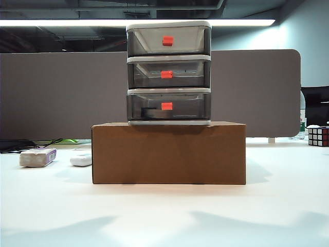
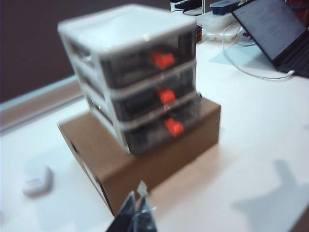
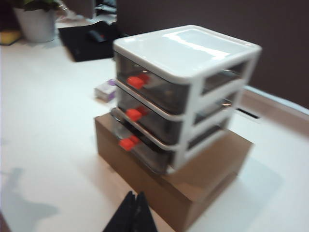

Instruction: Open the third layer of the drawer on the table, pick up the transparent tape on the table and put it in, and finally close the drawer.

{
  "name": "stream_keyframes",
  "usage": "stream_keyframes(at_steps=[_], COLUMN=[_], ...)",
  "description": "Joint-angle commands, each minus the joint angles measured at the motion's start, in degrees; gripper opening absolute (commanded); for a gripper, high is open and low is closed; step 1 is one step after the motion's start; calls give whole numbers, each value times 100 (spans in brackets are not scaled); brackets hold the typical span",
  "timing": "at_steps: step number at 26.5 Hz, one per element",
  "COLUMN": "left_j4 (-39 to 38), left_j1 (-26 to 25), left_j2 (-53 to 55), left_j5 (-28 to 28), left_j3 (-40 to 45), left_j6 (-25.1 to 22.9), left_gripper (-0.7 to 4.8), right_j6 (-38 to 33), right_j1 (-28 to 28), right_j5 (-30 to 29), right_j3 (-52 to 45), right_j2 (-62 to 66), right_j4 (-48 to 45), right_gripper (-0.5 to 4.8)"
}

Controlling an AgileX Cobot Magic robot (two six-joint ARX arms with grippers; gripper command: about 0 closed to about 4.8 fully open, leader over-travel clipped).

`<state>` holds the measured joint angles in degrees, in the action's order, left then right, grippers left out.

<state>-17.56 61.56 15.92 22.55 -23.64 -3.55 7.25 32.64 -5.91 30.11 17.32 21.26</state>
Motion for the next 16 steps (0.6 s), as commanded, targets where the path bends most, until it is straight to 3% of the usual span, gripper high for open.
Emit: stream_keyframes(at_steps=[1, 3, 8, 16], left_j4=[116, 190, 417, 1370], left_j1=[-2, 4, -55, -103], left_j2=[-824, -1591, -1460, -1578], left_j5=[-24, 33, -79, -92], left_j3=[468, 1075, 1493, 2321], left_j6=[256, 254, 501, 293], left_gripper=[-5, -5, -5, -5], right_j6=[-105, -101, -363, -411], right_j1=[0, 0, 17, 4], right_j5=[240, 393, 409, 190], right_j3=[-350, -920, -1373, -2861], right_j2=[-844, -1775, -1666, -1735], right_j4=[157, 219, 142, -1818], right_gripper=[-5, -5, -5, -5])
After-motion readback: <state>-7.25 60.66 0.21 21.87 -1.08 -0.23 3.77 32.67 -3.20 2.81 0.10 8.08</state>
